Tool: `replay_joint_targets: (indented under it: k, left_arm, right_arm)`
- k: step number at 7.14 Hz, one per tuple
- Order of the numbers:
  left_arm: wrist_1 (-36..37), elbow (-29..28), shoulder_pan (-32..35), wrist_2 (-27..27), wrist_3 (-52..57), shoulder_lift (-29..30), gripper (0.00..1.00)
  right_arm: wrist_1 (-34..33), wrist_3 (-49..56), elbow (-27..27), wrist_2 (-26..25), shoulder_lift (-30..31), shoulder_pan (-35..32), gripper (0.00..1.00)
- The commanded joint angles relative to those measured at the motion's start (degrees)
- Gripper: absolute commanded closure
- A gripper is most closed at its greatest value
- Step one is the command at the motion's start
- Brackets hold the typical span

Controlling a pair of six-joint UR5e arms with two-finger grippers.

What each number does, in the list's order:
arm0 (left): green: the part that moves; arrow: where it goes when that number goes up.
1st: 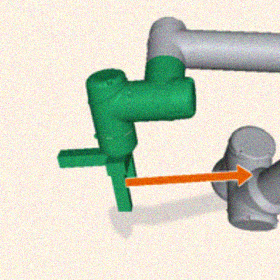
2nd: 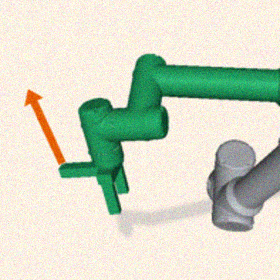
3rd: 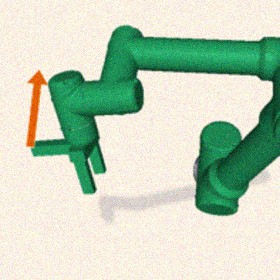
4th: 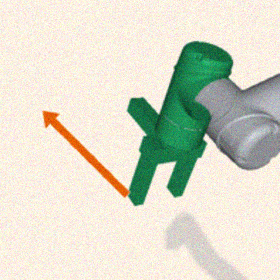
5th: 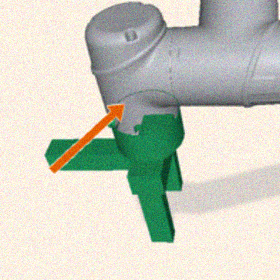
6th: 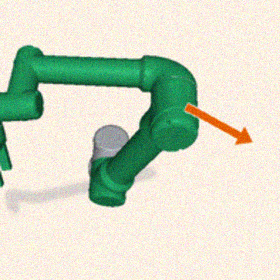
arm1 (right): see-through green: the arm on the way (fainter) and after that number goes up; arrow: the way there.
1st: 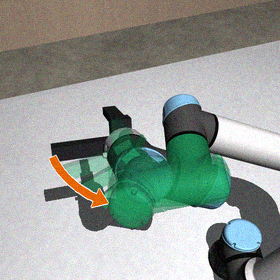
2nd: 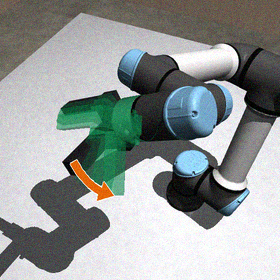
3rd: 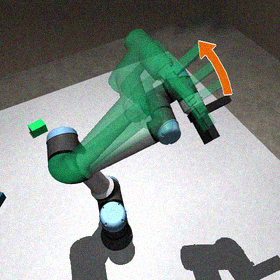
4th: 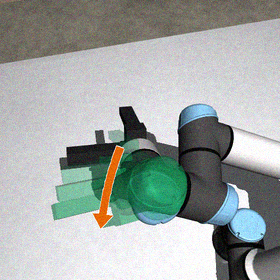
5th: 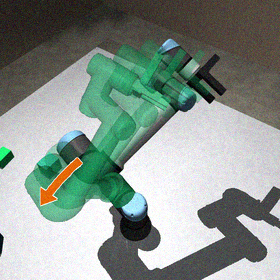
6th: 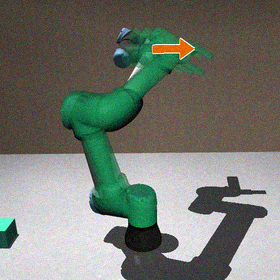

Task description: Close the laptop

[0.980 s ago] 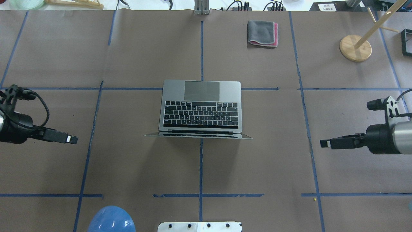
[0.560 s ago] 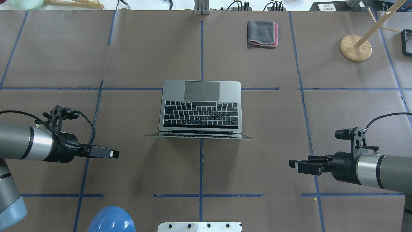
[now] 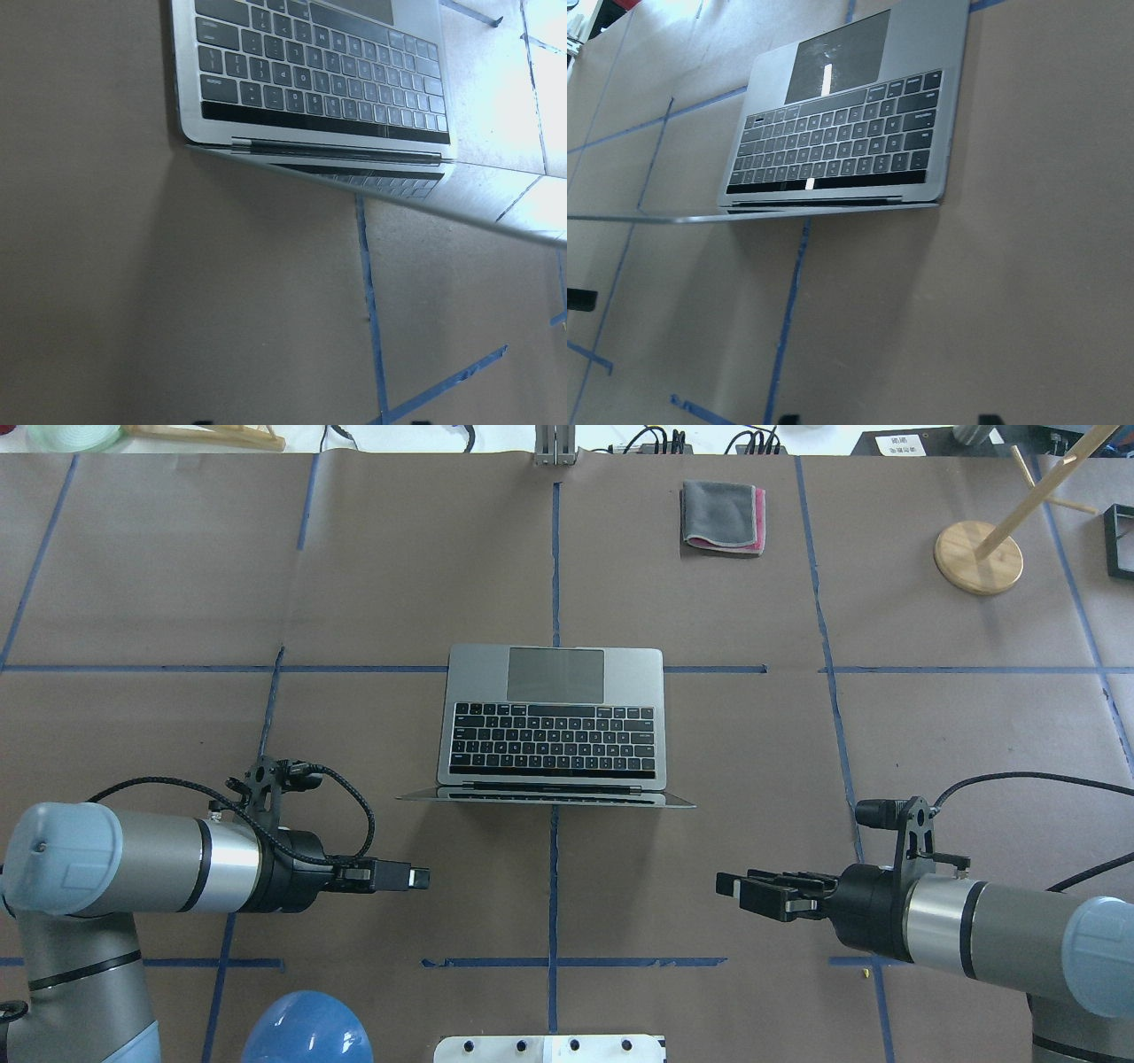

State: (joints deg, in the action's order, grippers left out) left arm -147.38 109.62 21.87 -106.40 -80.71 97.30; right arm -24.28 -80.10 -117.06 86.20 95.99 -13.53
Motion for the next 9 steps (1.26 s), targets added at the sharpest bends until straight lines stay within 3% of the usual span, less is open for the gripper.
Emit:
replay_joint_targets:
  k: [1, 5, 6, 9]
  left_arm:
    - [0.07, 0.15, -0.34, 0.67, -2.08, 1.75, 0.92]
    - [0.07, 0.77, -0.25, 1.63, -2.26, 2.45, 0.97]
    - [0.07, 0.77, -0.25, 3.72, -2.61, 2.98, 0.98]
    - [0.16, 0.68, 2.11, 4.01, -2.52, 3.25, 0.99]
  right_arm:
    - [-0.68, -1.90, 0.08, -4.34, -4.12, 2.26, 0.81]
    - [-10.24, -1.90, -0.97, -8.74, -9.50, 3.25, 0.97]
    - [-15.14, -1.90, -3.32, -10.07, -9.59, 3.25, 0.98]
    - [-15.89, -1.90, -3.44, -11.31, -9.77, 2.90, 0.98]
